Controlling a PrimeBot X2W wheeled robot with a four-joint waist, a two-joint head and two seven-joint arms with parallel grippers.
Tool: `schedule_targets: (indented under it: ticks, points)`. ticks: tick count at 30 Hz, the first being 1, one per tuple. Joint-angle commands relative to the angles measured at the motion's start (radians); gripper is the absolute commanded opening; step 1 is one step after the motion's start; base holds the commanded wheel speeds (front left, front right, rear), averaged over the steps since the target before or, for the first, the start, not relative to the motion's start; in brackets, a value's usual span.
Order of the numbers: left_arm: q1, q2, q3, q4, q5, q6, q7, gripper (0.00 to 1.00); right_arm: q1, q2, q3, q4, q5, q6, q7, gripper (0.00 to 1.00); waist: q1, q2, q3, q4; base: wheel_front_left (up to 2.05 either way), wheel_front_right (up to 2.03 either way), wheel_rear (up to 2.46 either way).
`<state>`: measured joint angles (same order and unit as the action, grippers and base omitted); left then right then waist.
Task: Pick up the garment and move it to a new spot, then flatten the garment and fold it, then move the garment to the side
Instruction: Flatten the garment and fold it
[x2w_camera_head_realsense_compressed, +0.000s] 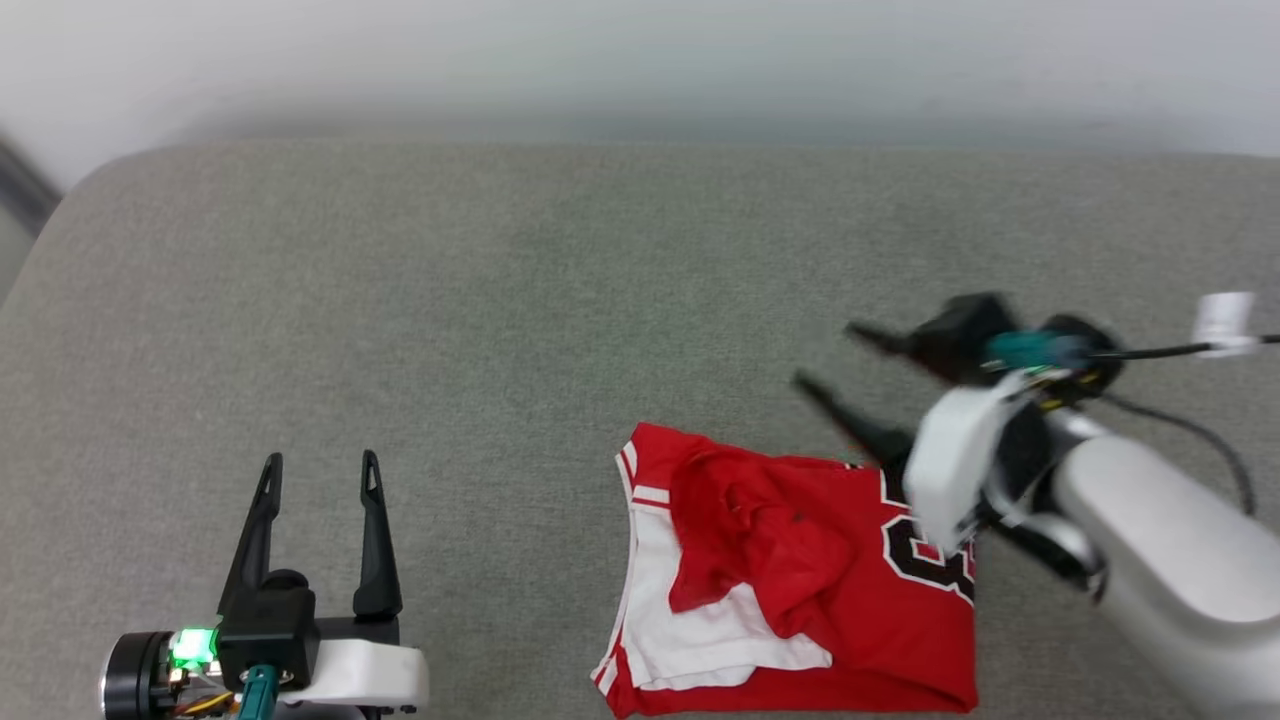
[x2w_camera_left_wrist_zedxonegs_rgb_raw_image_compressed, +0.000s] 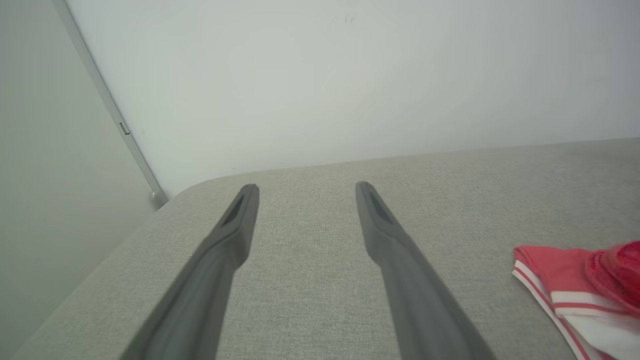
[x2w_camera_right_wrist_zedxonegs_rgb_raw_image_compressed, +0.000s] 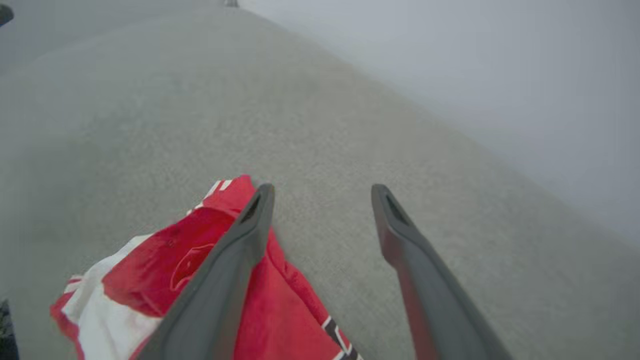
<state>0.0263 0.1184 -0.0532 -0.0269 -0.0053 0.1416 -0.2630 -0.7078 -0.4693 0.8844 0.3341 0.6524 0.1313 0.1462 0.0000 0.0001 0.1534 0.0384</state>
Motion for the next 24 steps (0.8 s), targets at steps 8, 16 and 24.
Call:
schedule_targets:
  ticks: [8,16,24]
  points:
    - [0.033,0.011,-0.001,-0.015,0.003,-0.004,-0.002,1.00,0.257,0.067,-0.554,-0.001,-0.331,-0.001,-0.377,1.00,0.0000,-0.0001,-0.058,-0.053,0.00,0.00,0.00]
    - [0.054,0.009,-0.013,-0.024,-0.004,-0.018,-0.002,1.00,0.485,0.241,-0.857,-0.121,-0.494,-0.001,-0.411,1.00,0.0000,-0.0001,-0.079,-0.065,0.00,0.00,0.00]
    - [0.078,0.002,-0.012,-0.030,-0.024,-0.051,-0.002,1.00,0.703,0.370,-0.948,-0.265,-0.530,-0.001,-0.411,1.00,0.0000,-0.0001,-0.104,-0.058,0.00,0.00,0.00]
